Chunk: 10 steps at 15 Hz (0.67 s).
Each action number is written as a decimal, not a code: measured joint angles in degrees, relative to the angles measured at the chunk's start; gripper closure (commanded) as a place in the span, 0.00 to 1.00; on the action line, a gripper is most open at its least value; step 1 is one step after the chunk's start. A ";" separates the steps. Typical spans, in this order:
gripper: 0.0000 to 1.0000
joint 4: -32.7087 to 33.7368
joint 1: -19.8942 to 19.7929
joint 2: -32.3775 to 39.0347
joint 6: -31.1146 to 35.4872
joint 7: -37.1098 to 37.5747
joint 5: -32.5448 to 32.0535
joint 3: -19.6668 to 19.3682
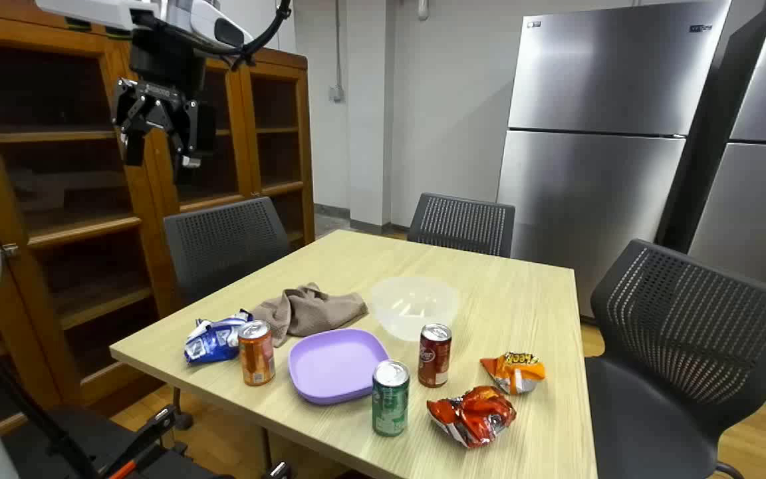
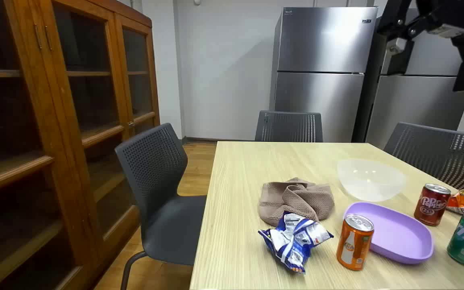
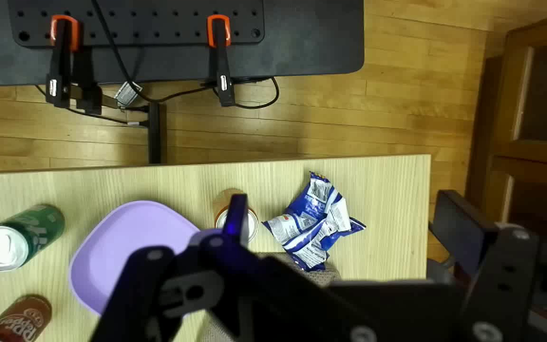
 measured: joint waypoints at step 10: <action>0.00 -0.75 -0.01 1.20 2.82 2.57 1.80 2.45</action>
